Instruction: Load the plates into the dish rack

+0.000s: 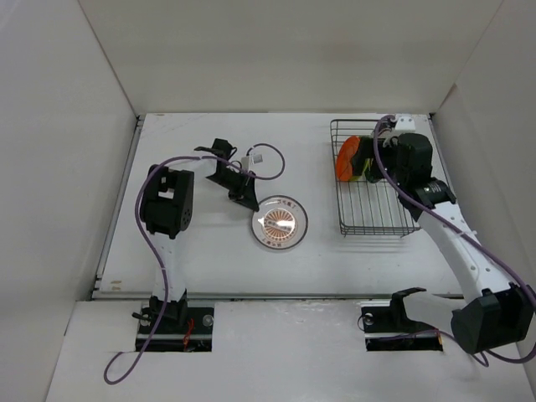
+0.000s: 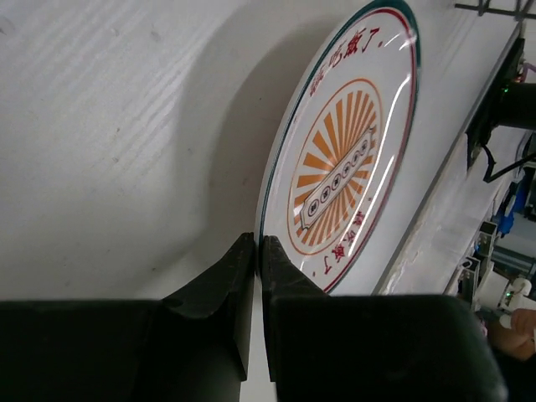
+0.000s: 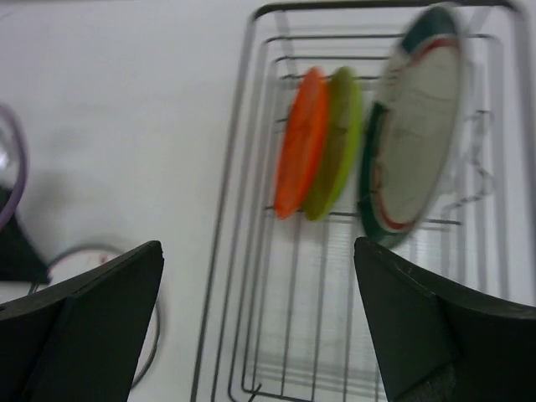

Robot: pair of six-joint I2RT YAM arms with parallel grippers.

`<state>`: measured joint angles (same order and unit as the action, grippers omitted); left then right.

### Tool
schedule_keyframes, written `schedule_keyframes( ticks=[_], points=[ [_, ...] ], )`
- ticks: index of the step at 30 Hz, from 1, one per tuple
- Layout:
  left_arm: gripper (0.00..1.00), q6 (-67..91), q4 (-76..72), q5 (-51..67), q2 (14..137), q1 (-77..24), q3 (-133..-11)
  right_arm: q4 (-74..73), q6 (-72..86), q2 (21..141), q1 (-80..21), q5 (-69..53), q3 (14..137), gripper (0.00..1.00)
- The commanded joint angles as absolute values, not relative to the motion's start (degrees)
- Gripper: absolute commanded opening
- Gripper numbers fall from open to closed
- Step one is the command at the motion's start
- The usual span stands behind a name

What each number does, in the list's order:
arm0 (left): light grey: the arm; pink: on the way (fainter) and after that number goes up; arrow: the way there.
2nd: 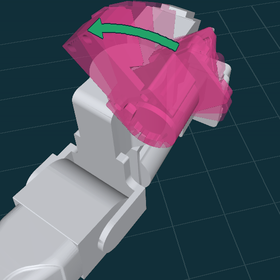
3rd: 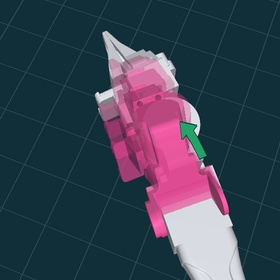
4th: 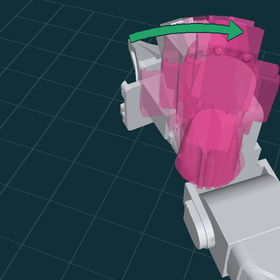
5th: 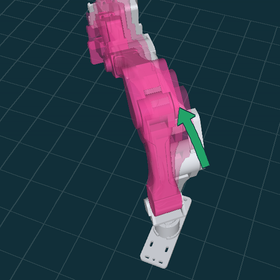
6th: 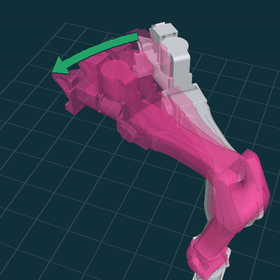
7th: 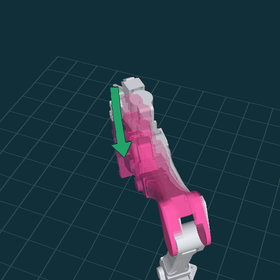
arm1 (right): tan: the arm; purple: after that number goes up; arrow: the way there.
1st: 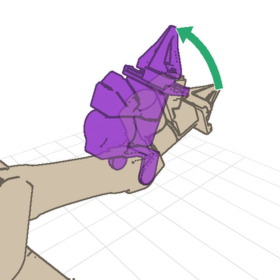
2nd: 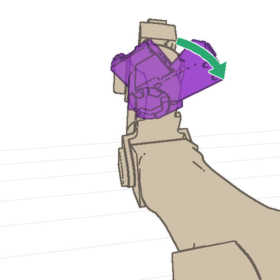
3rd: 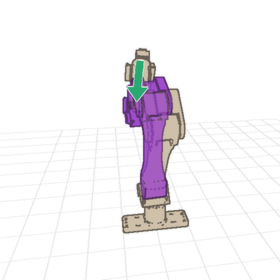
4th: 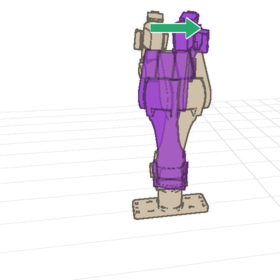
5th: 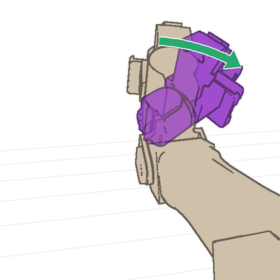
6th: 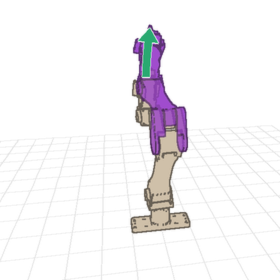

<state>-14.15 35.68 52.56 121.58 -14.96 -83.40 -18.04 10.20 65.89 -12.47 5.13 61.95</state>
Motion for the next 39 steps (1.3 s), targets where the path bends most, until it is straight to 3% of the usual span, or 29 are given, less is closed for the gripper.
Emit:
schedule_keyframes(
  ticks=[1, 5, 14, 22, 26, 27, 29, 30, 31, 34, 37, 39],
  points=[
    [0.0, -20.99, 40.75, 55.97, 116.73, -12.66, -88.85, -9.24, 5.9, 64.61, -13.45, -18.72, 59.07, 1.0],
    [0.0, -29.87, 48.06, 61.95, 110.67, -10.29, -93.51, -7.82, 1.33, 65.13, -18.0, -30.82, 58.45, 1.0],
    [0.0, -25.41, 47.2, 67.06, 97.66, -10.28, -97.2, -4.67, -1.05, 69.87, -23.99, -31.38, 57.92, 0.99],
    [0.0, -23.29, 47.72, 68.29, 93.6, -12.74, -100.81, 0.17, -0.97, 73.48, -25.66, -32.43, 58.44, 0.99],
    [0.0, -21.19, 46.49, 68.81, 92.37, -13.27, -100.81, 2.54, 0.26, 75.76, -27.42, -35.14, 58.97, 0.82],
    [0.0, -21.18, 46.49, 68.82, 92.37, -13.79, -100.81, 3.94, 1.22, 75.76, -27.42, -35.94, 58.97, 0.69],
    [0.0, -20.65, 45.97, 68.82, 92.37, -13.8, -100.81, 4.57, 2.11, 76.9, -27.42, -37.44, 59.58, 0.55],
    [0.0, -19.87, 45.18, 68.82, 91.85, -13.8, -100.81, 5.18, 2.81, 76.9, -28.03, -38.05, 59.59, 0.34],
    [0.0, -19.86, 45.18, 68.82, 91.85, -13.8, -100.29, 5.19, 2.81, 76.9, -28.04, -38.06, 59.59, 0.24],
    [0.0, -19.17, 43.95, 68.82, 91.85, -13.8, -100.28, 5.8, 4.22, 76.9, -28.56, -37.27, 60.12, 0.0],
    [0.0, -17.32, 41.23, 65.58, 91.85, -13.8, -98.19, 5.8, 5.62, 75.85, -28.56, -34.82, 60.12, 0.0],
    [0.17, -14.78, 36.51, 61.2, 91.32, -13.8, -95.99, 5.8, 6.94, 73.57, -26.9, -33.32, 60.12, 0.0]
  ],
)
